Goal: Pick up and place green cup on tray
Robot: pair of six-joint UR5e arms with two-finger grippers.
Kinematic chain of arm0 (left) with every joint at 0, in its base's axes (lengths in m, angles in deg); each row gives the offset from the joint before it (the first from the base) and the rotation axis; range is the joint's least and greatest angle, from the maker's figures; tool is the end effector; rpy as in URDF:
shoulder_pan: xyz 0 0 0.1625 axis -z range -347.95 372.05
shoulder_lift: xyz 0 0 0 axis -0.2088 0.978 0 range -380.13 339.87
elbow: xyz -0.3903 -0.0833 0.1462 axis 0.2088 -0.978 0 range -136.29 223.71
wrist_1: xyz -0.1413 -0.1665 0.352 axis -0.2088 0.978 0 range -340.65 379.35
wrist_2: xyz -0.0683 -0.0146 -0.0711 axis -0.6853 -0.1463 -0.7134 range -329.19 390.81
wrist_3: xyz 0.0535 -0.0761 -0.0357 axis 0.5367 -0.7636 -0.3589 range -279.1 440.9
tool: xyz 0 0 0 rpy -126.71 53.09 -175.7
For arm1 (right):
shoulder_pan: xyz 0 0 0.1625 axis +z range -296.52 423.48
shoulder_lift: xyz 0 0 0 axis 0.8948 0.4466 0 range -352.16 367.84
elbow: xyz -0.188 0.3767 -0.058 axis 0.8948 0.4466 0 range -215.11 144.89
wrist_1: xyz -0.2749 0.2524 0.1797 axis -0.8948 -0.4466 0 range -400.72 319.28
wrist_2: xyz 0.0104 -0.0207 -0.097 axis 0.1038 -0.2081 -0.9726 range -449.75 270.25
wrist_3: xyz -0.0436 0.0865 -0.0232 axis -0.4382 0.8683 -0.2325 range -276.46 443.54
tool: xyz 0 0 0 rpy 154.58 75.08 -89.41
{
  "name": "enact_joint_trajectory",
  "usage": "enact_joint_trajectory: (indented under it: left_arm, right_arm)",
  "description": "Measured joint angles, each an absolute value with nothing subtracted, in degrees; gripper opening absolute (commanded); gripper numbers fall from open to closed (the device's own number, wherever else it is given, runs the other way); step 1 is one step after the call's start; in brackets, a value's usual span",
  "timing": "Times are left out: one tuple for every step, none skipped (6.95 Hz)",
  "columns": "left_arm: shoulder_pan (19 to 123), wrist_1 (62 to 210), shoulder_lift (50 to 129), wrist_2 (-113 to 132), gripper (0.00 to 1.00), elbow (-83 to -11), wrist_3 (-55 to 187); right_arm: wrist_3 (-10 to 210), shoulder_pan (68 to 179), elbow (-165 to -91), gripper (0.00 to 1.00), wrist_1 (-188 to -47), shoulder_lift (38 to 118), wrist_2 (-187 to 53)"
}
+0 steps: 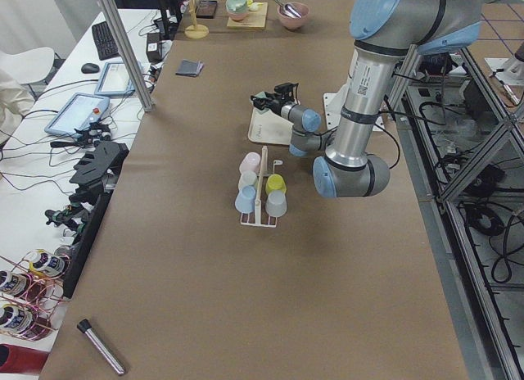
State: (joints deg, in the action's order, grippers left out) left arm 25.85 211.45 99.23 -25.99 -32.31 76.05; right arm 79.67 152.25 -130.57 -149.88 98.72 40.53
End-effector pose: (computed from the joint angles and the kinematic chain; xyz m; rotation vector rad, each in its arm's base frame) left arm 0.5519 -0.3290 0.3022 1.7044 0.9948 0.2174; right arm 0.0588 -0.4632 0.6548 -0.2277 -0.7043 0.0047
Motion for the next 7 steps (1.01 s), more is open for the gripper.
enact_joint_trajectory:
  left_arm:
    - [25.3, 211.3, 99.8, -25.8, 0.79, -32.1, 76.1]
    - [24.9, 211.3, 100.1, -25.6, 0.8, -32.0, 76.0]
    - [24.5, 211.3, 100.2, -25.2, 0.81, -31.9, 75.9]
    - [24.1, 211.3, 100.3, -24.7, 0.81, -31.8, 75.9]
    - [23.9, 211.3, 100.3, -24.4, 0.81, -31.8, 75.9]
    - [23.8, 211.3, 100.3, -24.3, 0.82, -31.6, 75.9]
    - [23.8, 211.3, 100.3, -24.2, 0.83, -31.4, 75.9]
  right_arm:
    - [79.7, 152.2, -130.6, 1.0, -149.9, 98.7, 40.5]
    - [79.7, 152.2, -130.6, 1.0, -149.9, 98.7, 40.4]
    - [79.7, 152.2, -130.6, 1.0, -149.9, 98.7, 40.4]
    - [79.7, 152.2, -130.5, 1.0, -149.9, 98.7, 40.4]
    - [79.7, 152.2, -130.5, 1.0, -149.9, 98.7, 40.4]
    - [79.7, 152.2, -130.5, 1.0, -149.9, 98.7, 40.4]
    - [79.7, 152.2, -130.4, 1.0, -149.9, 98.7, 40.4]
